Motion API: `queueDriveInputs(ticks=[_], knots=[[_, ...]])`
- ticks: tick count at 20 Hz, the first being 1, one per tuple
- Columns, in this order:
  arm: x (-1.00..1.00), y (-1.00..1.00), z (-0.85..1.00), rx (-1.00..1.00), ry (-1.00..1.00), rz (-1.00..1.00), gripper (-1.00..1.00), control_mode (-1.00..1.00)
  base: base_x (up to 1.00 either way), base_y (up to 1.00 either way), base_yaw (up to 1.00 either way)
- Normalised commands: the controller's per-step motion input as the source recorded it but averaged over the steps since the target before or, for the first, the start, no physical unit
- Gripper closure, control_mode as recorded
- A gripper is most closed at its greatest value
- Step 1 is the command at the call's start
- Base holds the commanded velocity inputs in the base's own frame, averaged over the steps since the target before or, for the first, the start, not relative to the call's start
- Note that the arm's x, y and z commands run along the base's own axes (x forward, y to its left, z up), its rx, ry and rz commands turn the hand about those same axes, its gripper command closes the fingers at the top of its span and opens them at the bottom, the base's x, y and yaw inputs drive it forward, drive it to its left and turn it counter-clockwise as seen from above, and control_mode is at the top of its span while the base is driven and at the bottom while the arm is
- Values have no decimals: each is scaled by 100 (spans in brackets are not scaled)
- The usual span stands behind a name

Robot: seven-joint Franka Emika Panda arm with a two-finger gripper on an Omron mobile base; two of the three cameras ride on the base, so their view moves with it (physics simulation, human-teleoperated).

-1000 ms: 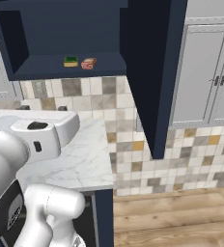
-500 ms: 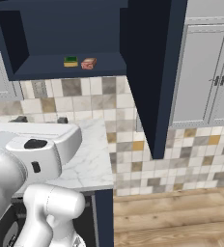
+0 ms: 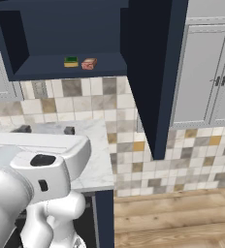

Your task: Pick up the sponge and bar soap from the sink, and place them back in the cabinet, and close the cabinet door.

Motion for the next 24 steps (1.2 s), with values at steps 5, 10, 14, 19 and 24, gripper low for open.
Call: queueDriveInputs(ticks=[5, 10, 14, 19, 24], knots=[[-6, -27, -6, 0, -2, 1, -100, -100, 0, 0, 0], [-2, -28, -10, 0, -2, 4, -100, -100, 0, 0, 0], [0, -23, -8, 0, -3, 5, -100, -100, 0, 0, 0], [0, -27, -2, 0, -2, 4, -100, -100, 0, 0, 0], [0, -29, 0, 0, 0, 5, -100, -100, 0, 0, 0]])
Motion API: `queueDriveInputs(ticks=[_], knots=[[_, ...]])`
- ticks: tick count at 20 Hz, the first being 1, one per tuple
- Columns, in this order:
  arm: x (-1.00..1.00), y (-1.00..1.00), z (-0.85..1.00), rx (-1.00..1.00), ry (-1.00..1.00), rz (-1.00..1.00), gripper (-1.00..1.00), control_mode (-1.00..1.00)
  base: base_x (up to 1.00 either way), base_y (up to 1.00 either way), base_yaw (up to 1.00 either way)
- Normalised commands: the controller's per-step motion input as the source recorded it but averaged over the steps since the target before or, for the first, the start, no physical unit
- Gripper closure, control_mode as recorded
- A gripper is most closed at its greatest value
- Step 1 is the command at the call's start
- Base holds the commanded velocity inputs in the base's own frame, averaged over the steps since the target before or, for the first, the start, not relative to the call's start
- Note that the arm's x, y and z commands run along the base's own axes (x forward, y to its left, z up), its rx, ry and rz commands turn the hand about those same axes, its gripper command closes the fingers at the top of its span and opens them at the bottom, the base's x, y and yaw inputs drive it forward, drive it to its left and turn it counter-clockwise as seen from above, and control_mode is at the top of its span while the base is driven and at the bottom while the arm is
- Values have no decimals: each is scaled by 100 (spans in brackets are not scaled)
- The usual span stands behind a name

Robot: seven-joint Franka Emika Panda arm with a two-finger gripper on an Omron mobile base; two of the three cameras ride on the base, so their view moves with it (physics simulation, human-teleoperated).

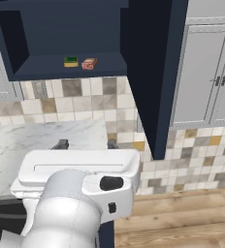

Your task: Pick up the sponge and bar soap from the sink, and place them back in the cabinet, and close the cabinet door.

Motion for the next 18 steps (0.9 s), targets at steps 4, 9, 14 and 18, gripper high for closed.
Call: queueDriveInputs(ticks=[4, 9, 14, 18], knots=[[0, -23, 0, 0, 0, 3, -100, -100, 0, 0, 0], [0, -21, 0, 0, 0, 4, -100, -100, 0, 0, 0], [0, -19, -5, 0, 0, 5, -100, -100, 0, 0, 0], [0, -18, -7, 0, 0, 5, -100, -100, 0, 0, 0]])
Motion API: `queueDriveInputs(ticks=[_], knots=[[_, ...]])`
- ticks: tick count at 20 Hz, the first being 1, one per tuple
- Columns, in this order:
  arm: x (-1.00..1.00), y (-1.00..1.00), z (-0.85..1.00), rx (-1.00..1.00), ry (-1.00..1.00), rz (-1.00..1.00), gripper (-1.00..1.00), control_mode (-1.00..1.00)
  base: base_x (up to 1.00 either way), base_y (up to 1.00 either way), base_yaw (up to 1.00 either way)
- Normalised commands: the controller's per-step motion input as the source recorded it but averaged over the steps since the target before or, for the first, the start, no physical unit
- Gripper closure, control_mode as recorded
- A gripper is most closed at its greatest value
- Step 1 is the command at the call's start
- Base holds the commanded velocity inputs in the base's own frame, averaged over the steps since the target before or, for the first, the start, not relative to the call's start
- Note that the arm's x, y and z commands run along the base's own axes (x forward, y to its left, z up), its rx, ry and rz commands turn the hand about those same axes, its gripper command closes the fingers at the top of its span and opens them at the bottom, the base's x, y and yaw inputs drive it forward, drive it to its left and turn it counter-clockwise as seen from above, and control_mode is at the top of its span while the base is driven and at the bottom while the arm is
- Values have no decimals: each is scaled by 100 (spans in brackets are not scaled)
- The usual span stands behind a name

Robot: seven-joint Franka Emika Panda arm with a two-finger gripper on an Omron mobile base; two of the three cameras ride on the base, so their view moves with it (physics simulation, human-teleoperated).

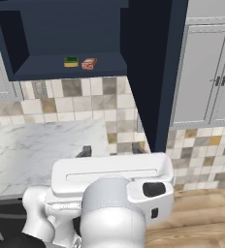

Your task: Pick up the sponge and bar soap from the sink, and place them back in the cabinet, and close the cabinet door.

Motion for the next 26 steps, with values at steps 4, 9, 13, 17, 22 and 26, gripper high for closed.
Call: queueDriveInputs(ticks=[4, 9, 13, 17, 22, 26], knots=[[0, -17, -3, 0, 0, 5, -100, -100, 0, 0, 0], [1, -14, 0, 0, 0, 4, -100, -100, 0, 0, 0], [6, -10, 0, 0, 0, 3, -100, -100, 0, 0, 0], [6, -11, 0, 0, 0, 3, -100, -100, 0, 0, 0], [5, -17, 0, 0, 0, 4, -100, -100, 0, 0, 0], [4, -17, -3, 0, 0, 4, -100, -100, 0, 0, 0]])
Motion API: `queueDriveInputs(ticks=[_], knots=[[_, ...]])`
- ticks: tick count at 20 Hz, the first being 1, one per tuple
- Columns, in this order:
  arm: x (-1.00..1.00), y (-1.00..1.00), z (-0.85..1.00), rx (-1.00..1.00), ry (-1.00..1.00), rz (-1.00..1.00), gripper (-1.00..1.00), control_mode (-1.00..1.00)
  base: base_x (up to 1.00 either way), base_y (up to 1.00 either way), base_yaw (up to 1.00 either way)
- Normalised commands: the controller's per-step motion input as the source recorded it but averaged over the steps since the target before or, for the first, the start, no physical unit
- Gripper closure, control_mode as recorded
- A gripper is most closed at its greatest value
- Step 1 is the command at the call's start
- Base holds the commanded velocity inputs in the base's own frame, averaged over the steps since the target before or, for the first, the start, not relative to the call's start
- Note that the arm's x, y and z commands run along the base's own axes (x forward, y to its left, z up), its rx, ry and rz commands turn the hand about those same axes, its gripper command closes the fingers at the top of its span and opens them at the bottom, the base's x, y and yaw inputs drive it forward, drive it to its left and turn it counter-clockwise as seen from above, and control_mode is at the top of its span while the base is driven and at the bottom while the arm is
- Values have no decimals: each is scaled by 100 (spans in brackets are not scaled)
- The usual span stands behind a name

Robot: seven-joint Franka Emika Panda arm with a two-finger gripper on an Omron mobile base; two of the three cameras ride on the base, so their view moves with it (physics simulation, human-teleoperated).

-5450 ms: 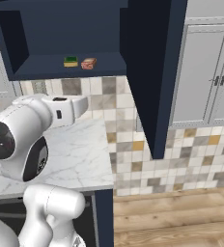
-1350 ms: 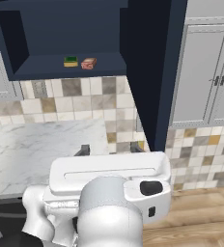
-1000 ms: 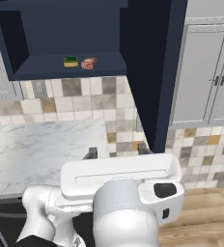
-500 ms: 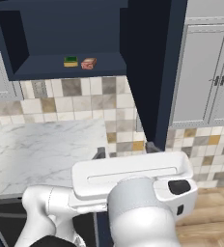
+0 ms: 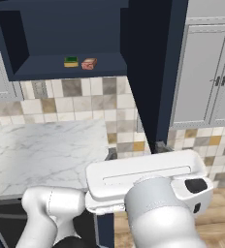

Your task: Pick up the sponge and bar soap from the sink, and place them back in the cabinet, and close the cabinet door.

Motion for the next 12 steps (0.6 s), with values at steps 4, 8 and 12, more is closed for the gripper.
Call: queueDriveInputs(ticks=[4, 8, 12], knots=[[4, -20, -7, 0, 0, 5, -100, -100, 0, 0, 0], [9, -13, -11, 0, 0, 5, -100, -100, 0, 0, 0], [17, -5, -11, 0, 0, 3, -100, -100, 0, 0, 0]])
